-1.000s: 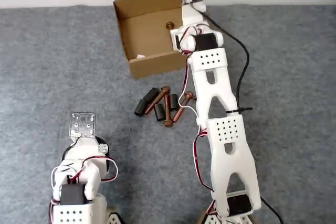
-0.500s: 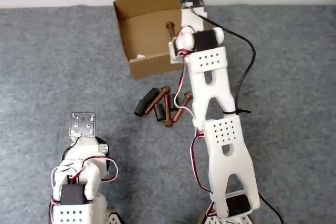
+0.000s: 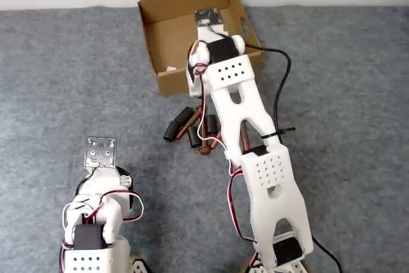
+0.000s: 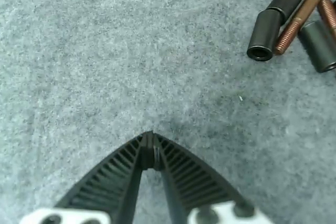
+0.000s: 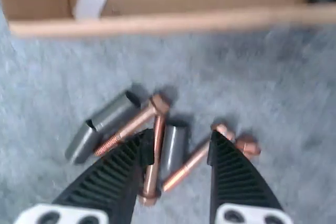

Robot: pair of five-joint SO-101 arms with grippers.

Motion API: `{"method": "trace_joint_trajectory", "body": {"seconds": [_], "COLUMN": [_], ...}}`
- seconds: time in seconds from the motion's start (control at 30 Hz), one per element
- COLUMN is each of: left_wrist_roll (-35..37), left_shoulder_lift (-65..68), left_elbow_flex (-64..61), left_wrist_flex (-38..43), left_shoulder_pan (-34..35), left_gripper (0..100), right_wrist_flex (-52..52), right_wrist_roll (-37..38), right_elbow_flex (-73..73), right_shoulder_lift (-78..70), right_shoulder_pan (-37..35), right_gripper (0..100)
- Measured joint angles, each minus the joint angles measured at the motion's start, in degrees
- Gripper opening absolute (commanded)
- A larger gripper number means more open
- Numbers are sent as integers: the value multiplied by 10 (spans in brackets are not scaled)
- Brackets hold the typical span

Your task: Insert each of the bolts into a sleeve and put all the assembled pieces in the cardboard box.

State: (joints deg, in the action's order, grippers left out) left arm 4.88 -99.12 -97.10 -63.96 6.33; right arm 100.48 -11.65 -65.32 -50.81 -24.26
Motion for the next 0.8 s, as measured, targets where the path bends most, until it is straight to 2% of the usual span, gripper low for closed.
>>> {"method": "trace_joint_trajectory", "body": {"seconds": [0.2, 0.8], "left_wrist_roll": [0, 0], "left_shoulder_lift": [0, 0], "left_elbow_flex": [0, 0], "left_wrist_flex": [0, 0], "left_shoulder_pan": [0, 0], "left_gripper": [5, 5], "right_wrist_flex": [0, -7], "right_wrist_roll": [-4, -4], "right_elbow_flex": [84, 90], "right_shoulder_lift": [11, -48], "right_shoulder_pan": [0, -24], "right_gripper": [165, 165]}}
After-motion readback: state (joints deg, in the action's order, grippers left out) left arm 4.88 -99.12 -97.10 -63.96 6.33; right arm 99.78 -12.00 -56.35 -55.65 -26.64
